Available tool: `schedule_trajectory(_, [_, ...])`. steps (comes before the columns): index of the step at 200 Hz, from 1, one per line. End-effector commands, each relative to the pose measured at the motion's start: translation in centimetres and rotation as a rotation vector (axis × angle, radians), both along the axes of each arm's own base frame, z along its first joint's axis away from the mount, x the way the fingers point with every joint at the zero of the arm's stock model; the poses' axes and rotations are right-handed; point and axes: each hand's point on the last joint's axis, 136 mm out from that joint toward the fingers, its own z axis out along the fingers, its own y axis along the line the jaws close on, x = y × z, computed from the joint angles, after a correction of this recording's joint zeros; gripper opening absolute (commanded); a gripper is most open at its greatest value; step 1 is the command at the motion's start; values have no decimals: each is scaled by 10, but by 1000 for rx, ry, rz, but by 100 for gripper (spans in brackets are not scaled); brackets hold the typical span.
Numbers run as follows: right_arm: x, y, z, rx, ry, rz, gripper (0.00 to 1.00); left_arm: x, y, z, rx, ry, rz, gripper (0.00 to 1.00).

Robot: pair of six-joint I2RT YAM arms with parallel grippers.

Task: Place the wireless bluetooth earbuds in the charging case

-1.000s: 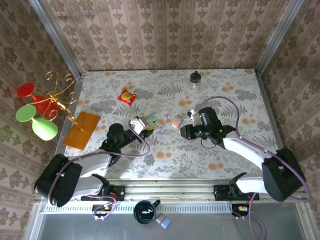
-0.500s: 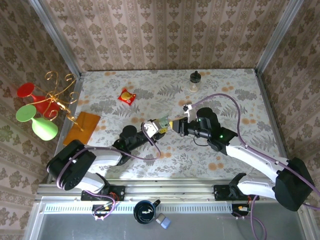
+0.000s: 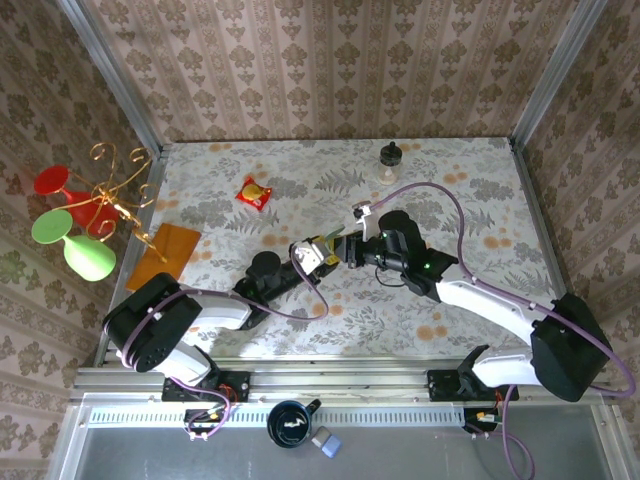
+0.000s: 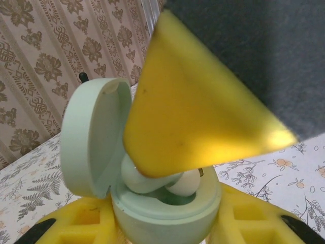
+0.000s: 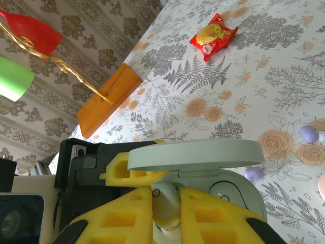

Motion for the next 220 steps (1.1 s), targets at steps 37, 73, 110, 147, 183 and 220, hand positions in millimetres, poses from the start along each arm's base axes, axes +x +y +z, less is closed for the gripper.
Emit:
schedule_trajectory(37, [8, 11, 4, 40, 5, -16, 17, 4, -6, 23, -61, -43, 8, 33])
schedule_trajectory(73, [4, 6, 2, 32, 17, -27, 23, 7, -5, 29, -85, -34, 23, 33])
schedule_trajectory(110, [0, -9, 8, -2, -6, -67, 29, 9, -4, 30, -86, -37, 34, 33])
schedule_trajectory(147, [-7, -19, 23, -3, -51, -74, 34, 8, -3, 27, -77, -35, 27, 33])
schedule_trajectory(183, [-16, -26, 49, 35, -149, -62, 32, 2, -1, 19, -40, -55, -17, 33])
schedule_trajectory(220, [-3, -22, 64, 10, -144, -84, 29, -14, -6, 14, 2, -101, -111, 34])
